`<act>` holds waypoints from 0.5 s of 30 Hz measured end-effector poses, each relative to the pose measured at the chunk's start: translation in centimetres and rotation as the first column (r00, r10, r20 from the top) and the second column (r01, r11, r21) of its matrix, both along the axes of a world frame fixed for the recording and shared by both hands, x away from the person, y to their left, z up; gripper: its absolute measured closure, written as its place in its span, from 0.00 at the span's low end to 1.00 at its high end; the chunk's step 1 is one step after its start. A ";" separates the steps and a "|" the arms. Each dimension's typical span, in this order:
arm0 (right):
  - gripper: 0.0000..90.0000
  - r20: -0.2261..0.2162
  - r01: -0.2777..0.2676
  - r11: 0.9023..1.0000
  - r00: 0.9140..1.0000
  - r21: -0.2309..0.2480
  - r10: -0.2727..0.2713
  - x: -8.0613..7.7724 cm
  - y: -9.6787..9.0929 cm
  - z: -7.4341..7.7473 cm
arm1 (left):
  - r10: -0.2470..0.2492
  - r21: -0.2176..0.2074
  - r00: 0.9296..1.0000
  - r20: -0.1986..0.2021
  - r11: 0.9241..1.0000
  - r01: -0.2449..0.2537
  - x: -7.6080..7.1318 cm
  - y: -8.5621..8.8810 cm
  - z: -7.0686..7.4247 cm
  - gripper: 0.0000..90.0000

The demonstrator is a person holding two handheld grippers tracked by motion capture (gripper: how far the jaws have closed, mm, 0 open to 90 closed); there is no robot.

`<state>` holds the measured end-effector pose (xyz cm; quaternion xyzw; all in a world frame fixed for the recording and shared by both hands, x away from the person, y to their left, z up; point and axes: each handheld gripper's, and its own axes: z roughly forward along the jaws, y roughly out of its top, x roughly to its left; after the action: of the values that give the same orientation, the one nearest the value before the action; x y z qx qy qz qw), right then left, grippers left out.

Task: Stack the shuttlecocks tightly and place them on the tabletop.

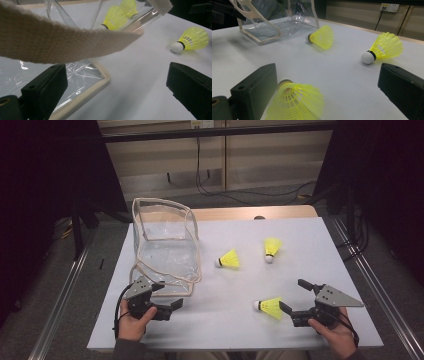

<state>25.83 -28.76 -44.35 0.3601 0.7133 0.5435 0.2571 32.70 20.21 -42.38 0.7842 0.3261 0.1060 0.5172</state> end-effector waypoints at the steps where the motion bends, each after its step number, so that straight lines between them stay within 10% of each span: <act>1: 0.02 0.000 -0.001 1.000 1.000 0.001 0.001 0.0 0.0 0.0 | 0.003 -0.003 1.000 0.000 1.000 -0.003 0.0 0.0 0.0 0.04; 15: 0.01 -0.050 -0.022 0.999 0.999 -0.026 0.021 0.3 0.3 -0.1 | 0.002 -0.003 1.000 0.004 1.000 -0.002 0.1 0.1 -0.2 0.04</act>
<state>26.16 -28.49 -44.41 0.3626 0.7304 0.5276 0.2380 32.80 20.29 -42.58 0.7828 0.3262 0.1076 0.5188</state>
